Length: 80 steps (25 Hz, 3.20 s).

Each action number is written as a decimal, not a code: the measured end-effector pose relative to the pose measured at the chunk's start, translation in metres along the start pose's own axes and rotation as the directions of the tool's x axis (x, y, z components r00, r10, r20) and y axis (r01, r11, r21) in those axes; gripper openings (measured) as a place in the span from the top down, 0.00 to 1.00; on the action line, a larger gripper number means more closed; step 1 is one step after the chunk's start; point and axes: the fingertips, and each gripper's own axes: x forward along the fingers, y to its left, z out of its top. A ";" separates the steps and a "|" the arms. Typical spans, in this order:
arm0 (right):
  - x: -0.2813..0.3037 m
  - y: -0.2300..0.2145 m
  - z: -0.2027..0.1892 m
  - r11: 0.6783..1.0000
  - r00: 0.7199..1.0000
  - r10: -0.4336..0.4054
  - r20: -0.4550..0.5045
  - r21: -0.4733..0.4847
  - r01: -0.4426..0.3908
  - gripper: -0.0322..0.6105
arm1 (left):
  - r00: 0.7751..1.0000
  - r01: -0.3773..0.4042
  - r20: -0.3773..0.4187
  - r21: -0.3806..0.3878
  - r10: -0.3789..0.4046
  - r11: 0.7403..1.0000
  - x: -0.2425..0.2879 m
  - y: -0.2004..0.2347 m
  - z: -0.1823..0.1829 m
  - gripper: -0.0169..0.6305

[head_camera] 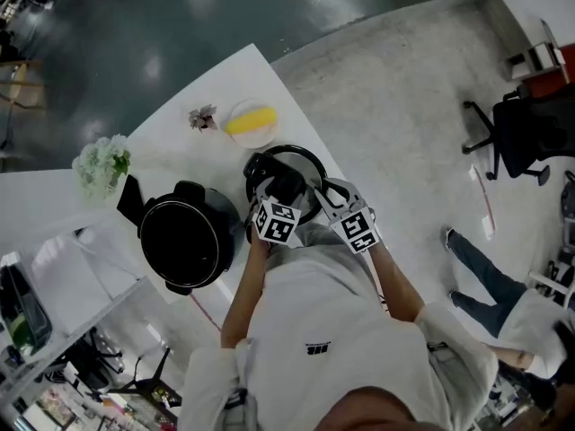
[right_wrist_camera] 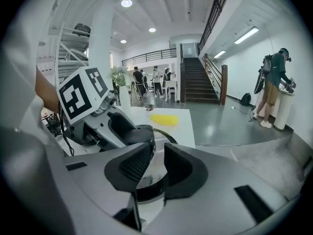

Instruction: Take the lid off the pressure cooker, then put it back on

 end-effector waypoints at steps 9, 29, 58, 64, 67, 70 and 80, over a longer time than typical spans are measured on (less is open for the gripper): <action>0.004 -0.003 -0.004 1.000 1.000 0.016 -0.011 0.004 -0.016 0.81 | 1.000 -0.019 -0.013 -0.010 0.019 1.000 0.001 -0.003 0.000 0.50; -0.003 0.004 0.000 1.000 1.000 -0.015 0.002 0.021 0.015 0.81 | 0.999 0.031 -0.019 -0.001 -0.031 1.000 -0.010 -0.008 0.002 0.53; -0.065 0.022 0.124 0.995 0.986 -0.014 0.164 -0.092 0.030 0.81 | 0.991 0.036 0.130 0.076 -0.045 0.996 -0.124 -0.010 0.081 0.53; -0.075 0.033 0.156 0.991 0.977 0.014 0.211 -0.130 0.014 0.81 | 0.988 0.023 0.150 0.075 -0.035 0.997 -0.157 -0.003 0.096 0.53; -0.077 0.040 0.172 0.982 0.965 0.041 0.259 -0.188 0.009 0.81 | 0.987 0.018 0.159 0.085 -0.032 0.996 -0.175 0.000 0.101 0.53; -0.079 0.048 0.186 0.976 0.958 0.062 0.279 -0.216 0.000 0.81 | 0.984 0.017 0.174 0.090 -0.032 0.996 -0.192 0.004 0.104 0.53; -0.075 0.089 0.220 0.959 0.948 0.124 0.293 -0.282 -0.039 0.81 | 0.981 0.009 0.195 0.092 -0.027 0.996 -0.244 0.032 0.096 0.53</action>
